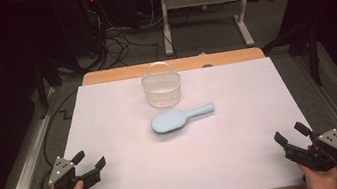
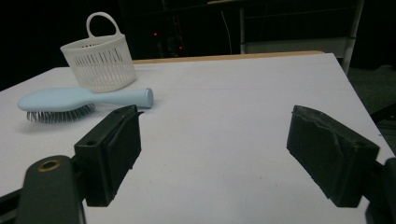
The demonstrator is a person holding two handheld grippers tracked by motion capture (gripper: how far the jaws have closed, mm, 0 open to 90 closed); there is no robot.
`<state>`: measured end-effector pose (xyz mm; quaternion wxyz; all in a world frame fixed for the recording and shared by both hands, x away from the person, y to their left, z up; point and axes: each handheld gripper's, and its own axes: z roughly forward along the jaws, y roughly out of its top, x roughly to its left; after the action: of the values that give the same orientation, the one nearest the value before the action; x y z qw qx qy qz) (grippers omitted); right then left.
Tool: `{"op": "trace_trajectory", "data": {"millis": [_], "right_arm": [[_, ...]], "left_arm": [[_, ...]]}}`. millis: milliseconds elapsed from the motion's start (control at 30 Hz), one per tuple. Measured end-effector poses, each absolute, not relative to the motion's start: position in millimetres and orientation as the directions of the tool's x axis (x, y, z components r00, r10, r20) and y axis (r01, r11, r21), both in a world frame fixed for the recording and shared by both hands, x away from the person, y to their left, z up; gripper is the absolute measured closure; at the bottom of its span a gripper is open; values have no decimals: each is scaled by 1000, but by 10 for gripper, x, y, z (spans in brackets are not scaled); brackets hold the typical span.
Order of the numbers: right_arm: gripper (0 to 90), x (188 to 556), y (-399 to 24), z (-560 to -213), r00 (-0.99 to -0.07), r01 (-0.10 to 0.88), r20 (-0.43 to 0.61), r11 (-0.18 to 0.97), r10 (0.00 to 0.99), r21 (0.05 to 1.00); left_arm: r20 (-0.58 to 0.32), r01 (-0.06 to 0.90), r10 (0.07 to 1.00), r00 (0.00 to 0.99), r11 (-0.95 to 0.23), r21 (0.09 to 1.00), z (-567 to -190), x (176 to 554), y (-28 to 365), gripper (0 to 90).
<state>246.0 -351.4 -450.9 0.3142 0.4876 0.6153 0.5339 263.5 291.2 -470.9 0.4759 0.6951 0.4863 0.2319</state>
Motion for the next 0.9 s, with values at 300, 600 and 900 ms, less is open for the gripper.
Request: {"op": "trace_trajectory", "data": {"millis": [300, 600, 900], "right_arm": [[182, 2457, -3519, -4509, -326, 265, 138, -50, 935, 963], [182, 2458, -3517, -4509, -326, 266, 140, -51, 935, 963], [182, 2453, -3522, -4508, -326, 263, 141, -54, 935, 963]], "left_arm": [[-139, 455, 896, 422, -77, 887, -4710, 2630, 2900, 186], [-144, 458, 893, 427, -76, 886, -4715, 2633, 2902, 185], [-146, 457, 892, 427, -74, 887, -4713, 2628, 2902, 185]]}}
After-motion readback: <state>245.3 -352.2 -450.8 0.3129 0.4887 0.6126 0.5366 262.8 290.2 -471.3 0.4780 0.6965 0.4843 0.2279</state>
